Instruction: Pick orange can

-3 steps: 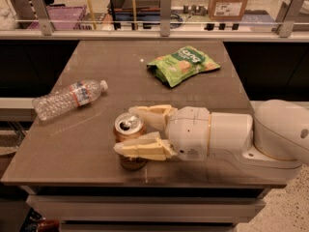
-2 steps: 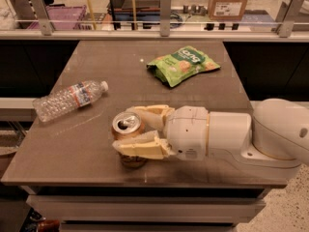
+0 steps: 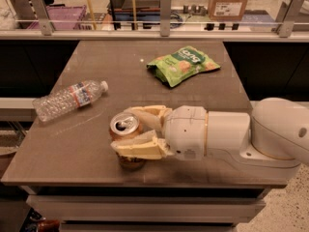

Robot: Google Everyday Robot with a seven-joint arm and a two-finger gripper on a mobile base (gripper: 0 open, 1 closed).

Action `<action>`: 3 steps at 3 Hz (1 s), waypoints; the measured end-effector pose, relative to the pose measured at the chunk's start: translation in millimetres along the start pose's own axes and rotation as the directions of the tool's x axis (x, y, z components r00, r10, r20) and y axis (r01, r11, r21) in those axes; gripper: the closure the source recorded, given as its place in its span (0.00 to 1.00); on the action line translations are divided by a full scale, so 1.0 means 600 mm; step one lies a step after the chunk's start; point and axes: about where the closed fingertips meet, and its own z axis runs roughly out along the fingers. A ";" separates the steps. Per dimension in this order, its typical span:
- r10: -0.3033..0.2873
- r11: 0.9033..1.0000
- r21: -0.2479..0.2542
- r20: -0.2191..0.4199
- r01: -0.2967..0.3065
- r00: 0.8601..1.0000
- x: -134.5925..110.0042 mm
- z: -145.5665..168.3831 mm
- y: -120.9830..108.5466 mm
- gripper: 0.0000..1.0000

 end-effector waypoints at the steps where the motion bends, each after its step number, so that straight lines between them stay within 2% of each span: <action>1: -0.010 1.000 -0.011 0.006 0.011 1.000 -0.014 -0.008 0.002 1.00; 3: -0.047 0.999 -0.014 -0.003 0.047 0.999 -0.062 -0.055 -0.015 1.00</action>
Offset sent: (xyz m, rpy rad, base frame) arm -0.0012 -0.0280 0.0408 -0.0031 -0.0270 0.0287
